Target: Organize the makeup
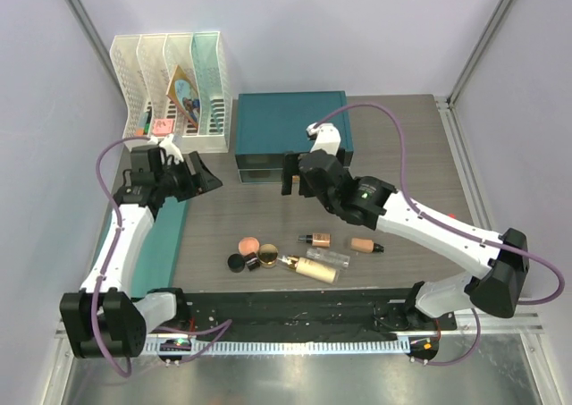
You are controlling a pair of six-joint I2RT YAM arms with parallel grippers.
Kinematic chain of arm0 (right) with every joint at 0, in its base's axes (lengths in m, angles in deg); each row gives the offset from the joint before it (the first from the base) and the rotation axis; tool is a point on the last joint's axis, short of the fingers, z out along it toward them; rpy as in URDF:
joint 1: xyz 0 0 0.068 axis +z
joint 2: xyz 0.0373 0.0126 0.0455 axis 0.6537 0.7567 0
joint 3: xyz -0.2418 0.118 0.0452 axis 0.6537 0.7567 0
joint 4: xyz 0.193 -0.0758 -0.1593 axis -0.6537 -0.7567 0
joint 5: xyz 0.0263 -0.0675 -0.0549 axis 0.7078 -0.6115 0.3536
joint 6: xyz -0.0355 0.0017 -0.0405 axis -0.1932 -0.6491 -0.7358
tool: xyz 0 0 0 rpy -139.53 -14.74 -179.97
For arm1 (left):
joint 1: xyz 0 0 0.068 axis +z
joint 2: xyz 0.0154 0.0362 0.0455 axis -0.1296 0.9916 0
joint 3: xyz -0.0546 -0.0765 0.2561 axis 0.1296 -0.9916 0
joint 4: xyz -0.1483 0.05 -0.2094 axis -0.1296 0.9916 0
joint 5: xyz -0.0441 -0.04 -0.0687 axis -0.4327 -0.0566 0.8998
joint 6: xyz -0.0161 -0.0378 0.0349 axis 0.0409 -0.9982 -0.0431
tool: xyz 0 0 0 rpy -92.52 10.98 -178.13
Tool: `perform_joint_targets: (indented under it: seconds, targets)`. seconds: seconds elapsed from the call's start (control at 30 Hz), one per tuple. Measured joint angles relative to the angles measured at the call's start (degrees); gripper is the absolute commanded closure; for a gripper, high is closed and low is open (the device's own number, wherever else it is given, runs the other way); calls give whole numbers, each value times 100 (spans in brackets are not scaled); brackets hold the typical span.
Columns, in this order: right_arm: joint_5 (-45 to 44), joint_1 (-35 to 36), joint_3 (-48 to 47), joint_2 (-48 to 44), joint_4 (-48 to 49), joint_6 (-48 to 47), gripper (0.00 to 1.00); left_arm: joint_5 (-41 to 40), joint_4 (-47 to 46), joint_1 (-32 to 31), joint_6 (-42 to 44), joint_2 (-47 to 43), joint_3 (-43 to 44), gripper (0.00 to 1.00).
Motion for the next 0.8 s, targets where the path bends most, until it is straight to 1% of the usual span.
perform_joint_targets:
  seconds: [0.03, 0.07, 0.1, 0.17, 0.33, 0.43, 0.6, 0.7, 0.8]
  targets:
    - [26, 44, 0, 55, -24, 26, 3, 142, -94, 0, -44, 114, 72, 70]
    - [52, 74, 0, 94, -42, 46, 3, 229, -177, 0, -164, 199, 122, 77]
    - [101, 103, 0, 140, -61, 81, 3, 363, -299, 2, -221, 319, 197, 89]
    - [184, 120, 0, 210, -98, 151, 4, 625, -573, -7, -437, 645, 374, 99]
    - [262, 118, 0, 354, -144, 271, 3, 1021, -927, -173, -863, 1655, 1102, 100]
    - [238, 118, 0, 442, -142, 278, 1, 1102, -1106, -387, -1088, 1915, 1423, 100]
    - [149, 116, -2, 745, -127, 273, 1, 1123, -1397, -817, -1368, 2153, 2146, 100]
    - [149, 79, -2, 970, -85, 275, 3, 1119, -1589, -1038, -1480, 2430, 2610, 100]
    - [153, -7, -28, 1202, -46, 284, 10, 1078, -1665, -1226, -1576, 2796, 2935, 100]
